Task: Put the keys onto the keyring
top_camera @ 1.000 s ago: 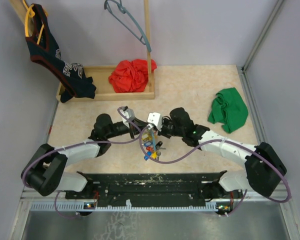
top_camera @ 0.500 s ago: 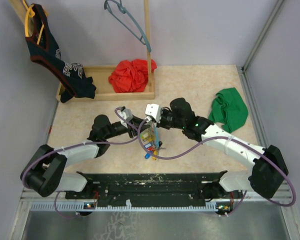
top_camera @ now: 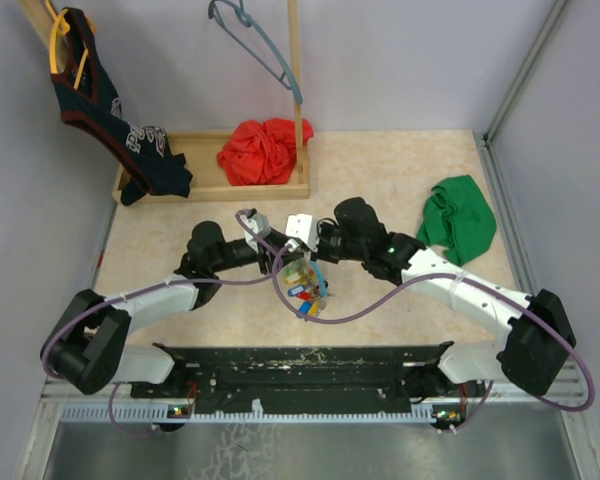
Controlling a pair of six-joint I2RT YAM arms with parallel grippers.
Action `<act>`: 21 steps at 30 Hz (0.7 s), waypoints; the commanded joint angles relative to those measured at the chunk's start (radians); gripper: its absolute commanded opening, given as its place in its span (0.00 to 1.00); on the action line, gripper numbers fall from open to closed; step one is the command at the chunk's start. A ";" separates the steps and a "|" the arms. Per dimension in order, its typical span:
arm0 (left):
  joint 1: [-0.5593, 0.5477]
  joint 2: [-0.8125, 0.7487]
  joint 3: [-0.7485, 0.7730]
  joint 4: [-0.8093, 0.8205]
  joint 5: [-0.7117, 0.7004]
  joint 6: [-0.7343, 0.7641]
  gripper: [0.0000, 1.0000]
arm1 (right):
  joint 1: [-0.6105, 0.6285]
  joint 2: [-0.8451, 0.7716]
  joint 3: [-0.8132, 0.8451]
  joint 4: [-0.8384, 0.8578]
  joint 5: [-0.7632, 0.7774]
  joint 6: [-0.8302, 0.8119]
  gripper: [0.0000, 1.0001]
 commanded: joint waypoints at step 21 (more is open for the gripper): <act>-0.009 0.003 0.072 -0.151 -0.069 0.047 0.00 | 0.035 -0.050 0.048 0.029 0.131 0.037 0.00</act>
